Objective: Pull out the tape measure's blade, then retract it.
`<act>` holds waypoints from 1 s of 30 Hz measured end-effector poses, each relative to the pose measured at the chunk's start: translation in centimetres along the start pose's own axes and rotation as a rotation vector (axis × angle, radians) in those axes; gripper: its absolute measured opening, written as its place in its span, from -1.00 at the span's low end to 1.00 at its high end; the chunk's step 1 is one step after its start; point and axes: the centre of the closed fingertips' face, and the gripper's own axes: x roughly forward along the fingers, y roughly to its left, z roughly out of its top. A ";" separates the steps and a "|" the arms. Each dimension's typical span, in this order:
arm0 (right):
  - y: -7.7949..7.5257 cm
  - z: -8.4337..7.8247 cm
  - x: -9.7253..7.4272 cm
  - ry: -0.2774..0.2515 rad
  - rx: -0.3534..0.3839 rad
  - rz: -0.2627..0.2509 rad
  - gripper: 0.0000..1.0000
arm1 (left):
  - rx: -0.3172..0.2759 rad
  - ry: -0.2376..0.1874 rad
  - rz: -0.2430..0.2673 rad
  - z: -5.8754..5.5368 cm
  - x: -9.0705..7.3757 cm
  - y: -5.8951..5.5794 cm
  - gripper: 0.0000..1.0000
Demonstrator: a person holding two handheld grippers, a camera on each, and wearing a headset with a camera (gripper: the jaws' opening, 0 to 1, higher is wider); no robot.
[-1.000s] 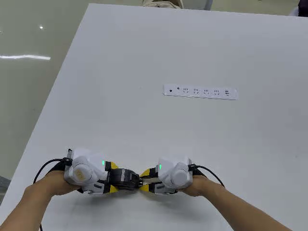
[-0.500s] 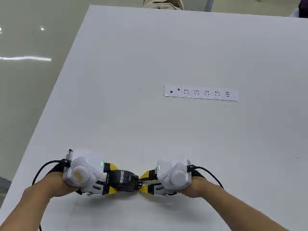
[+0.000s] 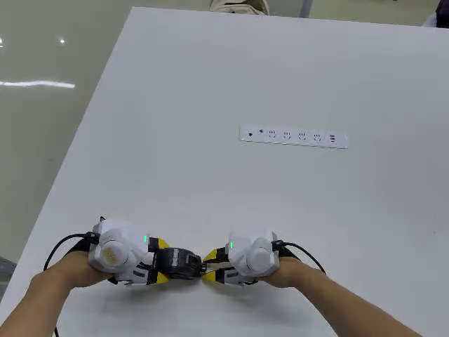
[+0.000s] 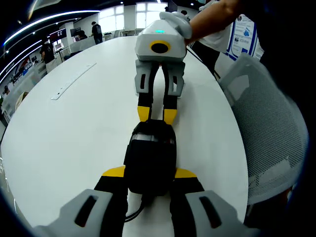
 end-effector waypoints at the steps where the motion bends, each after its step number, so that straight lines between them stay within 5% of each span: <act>1: 0.0 0.0 0.0 -0.001 0.002 0.001 -0.71 | -0.001 0.000 0.000 0.0 0.0 0.0 -0.44; 30: 0.2 0.1 0.1 0.032 0.019 0.012 -0.82 | 0.005 0.012 -0.005 -0.3 -0.1 -0.1 -0.43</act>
